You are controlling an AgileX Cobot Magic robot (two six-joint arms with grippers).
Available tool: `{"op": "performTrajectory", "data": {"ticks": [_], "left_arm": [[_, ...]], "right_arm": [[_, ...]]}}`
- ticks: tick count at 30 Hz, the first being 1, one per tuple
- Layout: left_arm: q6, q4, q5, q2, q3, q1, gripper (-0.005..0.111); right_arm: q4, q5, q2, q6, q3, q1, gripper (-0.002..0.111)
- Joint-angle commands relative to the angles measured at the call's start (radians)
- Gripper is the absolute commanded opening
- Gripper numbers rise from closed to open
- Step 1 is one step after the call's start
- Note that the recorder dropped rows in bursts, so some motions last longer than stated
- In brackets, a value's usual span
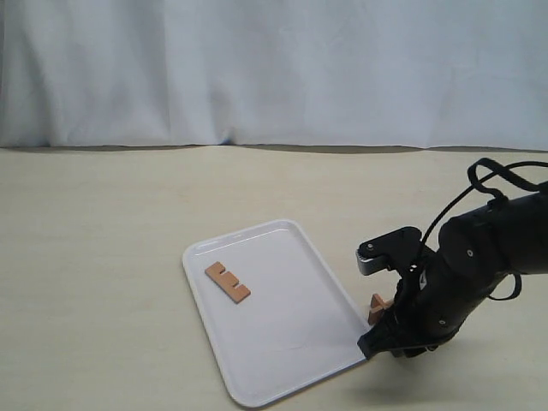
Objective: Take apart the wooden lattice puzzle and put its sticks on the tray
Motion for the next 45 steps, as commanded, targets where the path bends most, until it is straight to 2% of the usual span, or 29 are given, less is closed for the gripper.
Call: {"op": "performTrajectory", "data": {"ticks": [1, 13, 15, 17, 18, 31, 37, 41, 45], "left_arm": [[-0.002, 0.002, -0.011, 0.0, 0.003, 0.0, 0.0], [-0.002, 0.002, -0.009, 0.0, 0.003, 0.0, 0.0], [-0.002, 0.002, -0.009, 0.0, 0.003, 0.0, 0.0], [-0.002, 0.002, -0.009, 0.0, 0.003, 0.0, 0.0], [-0.002, 0.002, -0.009, 0.0, 0.003, 0.0, 0.0], [-0.002, 0.002, -0.009, 0.0, 0.003, 0.0, 0.0], [-0.002, 0.002, -0.011, 0.0, 0.003, 0.0, 0.0], [-0.002, 0.002, -0.011, 0.0, 0.003, 0.0, 0.0], [-0.002, 0.002, -0.011, 0.0, 0.003, 0.0, 0.0]], "right_arm": [[-0.006, -0.01, 0.001, 0.0, 0.004, -0.006, 0.032], [-0.011, 0.005, 0.044, 0.0, -0.012, -0.006, 0.031], [-0.011, 0.009, 0.034, 0.0, -0.013, -0.006, 0.026], [-0.042, 0.016, 0.02, 0.0, -0.013, -0.006, 0.009], [-0.058, 0.026, 0.008, 0.008, -0.013, -0.006, 0.005], [-0.023, 0.023, -0.157, 0.015, -0.032, 0.002, 0.005], [0.006, -0.023, -0.171, 0.012, -0.089, 0.141, 0.005], [0.006, -0.045, -0.135, 0.024, -0.186, 0.231, 0.005], [0.006, -0.016, -0.029, 0.08, -0.314, 0.243, 0.005]]}}
